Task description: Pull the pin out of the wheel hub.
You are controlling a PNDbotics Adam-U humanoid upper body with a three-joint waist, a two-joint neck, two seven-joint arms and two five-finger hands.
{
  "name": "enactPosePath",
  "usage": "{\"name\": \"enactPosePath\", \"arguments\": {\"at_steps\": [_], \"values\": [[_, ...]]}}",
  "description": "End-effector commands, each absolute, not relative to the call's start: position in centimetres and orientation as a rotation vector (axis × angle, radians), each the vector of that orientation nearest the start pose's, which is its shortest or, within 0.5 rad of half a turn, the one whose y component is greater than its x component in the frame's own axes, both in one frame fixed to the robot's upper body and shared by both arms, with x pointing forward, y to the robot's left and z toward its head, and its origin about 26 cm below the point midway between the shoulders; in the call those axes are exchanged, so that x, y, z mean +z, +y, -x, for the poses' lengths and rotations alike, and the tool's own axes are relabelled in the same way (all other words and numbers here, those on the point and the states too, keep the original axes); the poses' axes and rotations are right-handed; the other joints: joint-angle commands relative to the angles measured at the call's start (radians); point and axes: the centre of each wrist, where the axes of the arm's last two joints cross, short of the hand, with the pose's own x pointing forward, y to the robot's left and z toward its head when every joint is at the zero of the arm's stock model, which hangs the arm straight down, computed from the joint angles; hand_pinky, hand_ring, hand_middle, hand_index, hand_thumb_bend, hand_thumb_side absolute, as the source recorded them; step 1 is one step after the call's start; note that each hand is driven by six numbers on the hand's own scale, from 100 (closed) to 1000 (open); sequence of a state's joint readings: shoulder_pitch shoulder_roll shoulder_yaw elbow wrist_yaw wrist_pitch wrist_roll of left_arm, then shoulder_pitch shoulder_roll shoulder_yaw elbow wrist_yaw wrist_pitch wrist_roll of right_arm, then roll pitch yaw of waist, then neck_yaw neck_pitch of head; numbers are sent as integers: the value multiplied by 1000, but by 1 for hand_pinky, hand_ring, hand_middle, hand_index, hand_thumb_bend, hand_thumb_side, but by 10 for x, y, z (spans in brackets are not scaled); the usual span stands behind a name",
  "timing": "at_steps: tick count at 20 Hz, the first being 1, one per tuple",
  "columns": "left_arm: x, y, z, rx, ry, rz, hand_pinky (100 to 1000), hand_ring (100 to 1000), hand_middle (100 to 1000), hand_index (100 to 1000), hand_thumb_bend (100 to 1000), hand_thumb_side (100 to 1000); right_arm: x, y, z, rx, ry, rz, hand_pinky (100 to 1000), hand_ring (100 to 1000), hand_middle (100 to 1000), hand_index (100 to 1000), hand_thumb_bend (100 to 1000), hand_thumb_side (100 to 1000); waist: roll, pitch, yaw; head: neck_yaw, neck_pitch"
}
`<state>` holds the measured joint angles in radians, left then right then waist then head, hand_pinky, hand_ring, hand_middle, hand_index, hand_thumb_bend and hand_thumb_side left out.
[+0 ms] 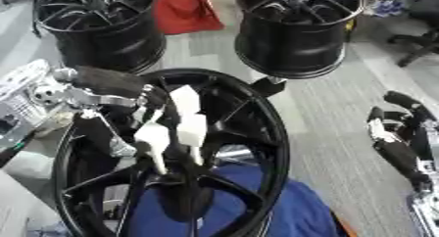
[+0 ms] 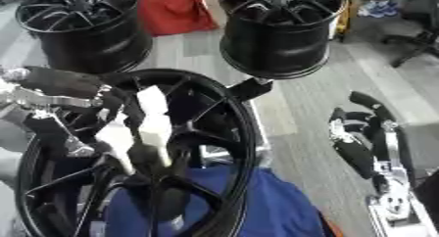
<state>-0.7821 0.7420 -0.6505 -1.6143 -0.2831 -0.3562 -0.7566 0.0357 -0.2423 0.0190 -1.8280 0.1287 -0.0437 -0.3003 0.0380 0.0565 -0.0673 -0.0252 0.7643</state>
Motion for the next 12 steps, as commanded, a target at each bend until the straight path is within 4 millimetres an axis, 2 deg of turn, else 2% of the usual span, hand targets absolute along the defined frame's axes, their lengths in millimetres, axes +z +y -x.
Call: {"name": "enactPosePath", "arguments": {"at_steps": [1,8,12], "values": [[215,209,-369,3014,1549,96,347,544,784,887,204,208,66,-285,-266,60,-1887,476,584,680,791,820,147,265,-1,-10,1,3,-7],[212,217,-375,3047,1474,177,360,556,798,890,224,224,66,-285,-266,62,-1887,477,584,680,791,820,151,263,0,-12,1,1,-11],[209,221,-379,3059,1430,215,364,558,802,895,255,271,66,-286,-266,62,-1886,477,584,680,791,820,151,263,-1,-12,1,0,-14]]}}
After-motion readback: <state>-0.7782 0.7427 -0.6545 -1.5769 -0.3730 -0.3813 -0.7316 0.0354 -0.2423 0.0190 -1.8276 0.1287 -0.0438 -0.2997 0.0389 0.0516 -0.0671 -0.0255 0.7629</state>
